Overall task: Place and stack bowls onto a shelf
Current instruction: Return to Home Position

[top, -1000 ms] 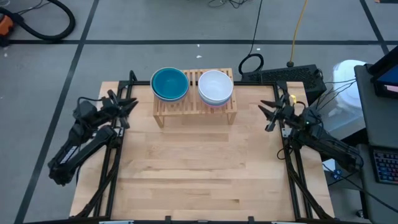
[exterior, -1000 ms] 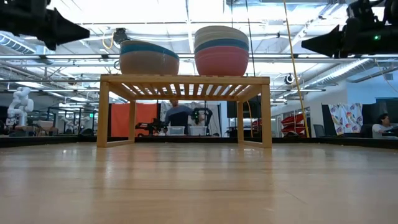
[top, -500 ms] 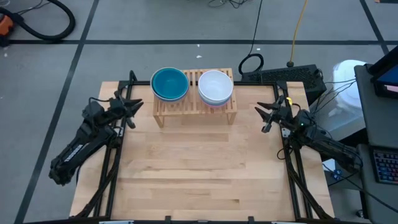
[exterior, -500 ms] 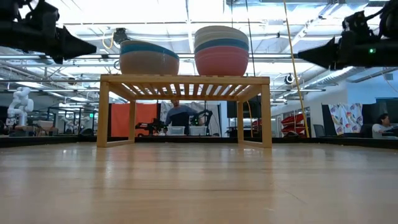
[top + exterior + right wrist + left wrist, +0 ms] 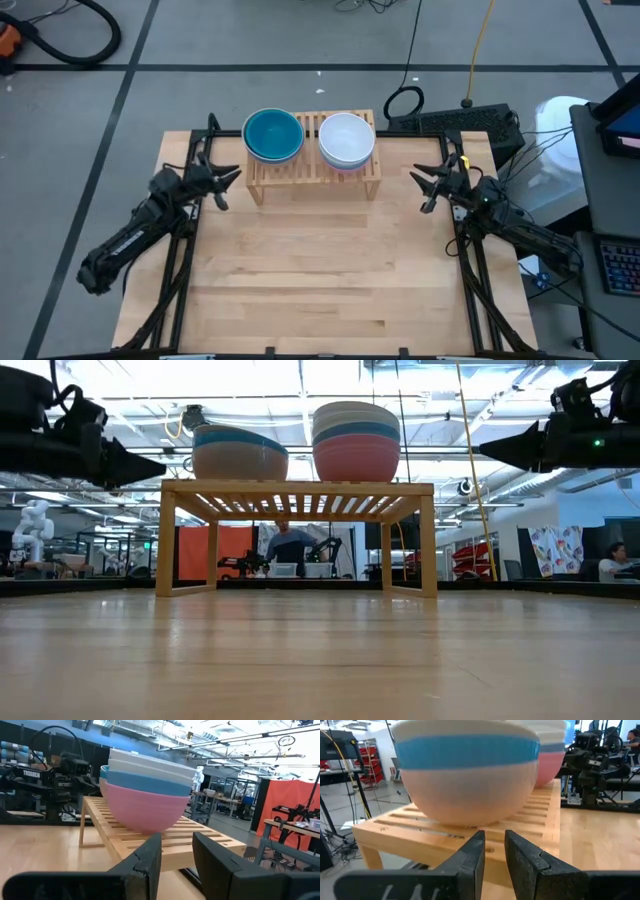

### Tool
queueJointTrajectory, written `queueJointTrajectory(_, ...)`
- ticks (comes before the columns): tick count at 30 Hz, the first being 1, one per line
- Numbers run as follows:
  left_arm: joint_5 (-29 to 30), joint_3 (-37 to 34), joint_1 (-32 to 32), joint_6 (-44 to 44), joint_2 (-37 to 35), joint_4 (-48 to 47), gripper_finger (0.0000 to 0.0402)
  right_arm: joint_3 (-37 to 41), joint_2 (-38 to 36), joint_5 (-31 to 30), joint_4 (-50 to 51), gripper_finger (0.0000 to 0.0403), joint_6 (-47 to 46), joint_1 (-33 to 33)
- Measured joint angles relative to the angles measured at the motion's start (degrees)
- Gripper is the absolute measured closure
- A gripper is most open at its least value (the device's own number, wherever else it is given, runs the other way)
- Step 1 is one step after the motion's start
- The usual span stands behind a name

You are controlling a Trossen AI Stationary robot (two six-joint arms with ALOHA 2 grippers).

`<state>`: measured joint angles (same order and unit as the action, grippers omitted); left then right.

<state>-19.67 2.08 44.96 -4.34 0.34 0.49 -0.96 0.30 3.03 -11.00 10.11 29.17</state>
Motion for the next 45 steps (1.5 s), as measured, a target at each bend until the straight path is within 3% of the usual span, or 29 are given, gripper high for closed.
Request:
queueJointTrajectory(11,0.00,-0.92,-0.73,-1.95,0.78,1.29,0.0321,0.08,1.89,0.00,1.64,0.0298,-0.06,0.00)
queueJointTrajectory(26,0.04,-0.89,-0.74,6.81,8.86,1.17,0.0321,0.11,4.22,0.00,6.73,0.0298,-3.48,0.00)
queueJointTrajectory(29,-2.77,-0.89,-1.38,9.10,10.26,1.35,0.0321,0.11,4.24,0.06,6.55,0.0298,-3.63,0.00)
queueJointTrajectory(31,-7.90,-0.87,-2.42,9.43,10.52,1.62,0.0321,0.11,4.24,0.71,6.57,0.0298,-3.61,0.00)
queueJointTrajectory(35,-15.03,-0.87,-6.21,9.43,10.54,1.81,0.0321,0.11,4.24,9.39,6.59,0.0298,-3.32,0.00)
queueJointTrajectory(39,-15.68,-0.85,-11.67,10.39,10.51,1.84,0.0321,0.16,4.24,18.16,6.26,0.0298,-4.93,-0.02)
queueJointTrajectory(45,-15.70,-0.85,-21.59,12.63,10.51,1.82,0.0321,0.16,4.24,25.40,6.11,0.0298,-6.45,-0.02)
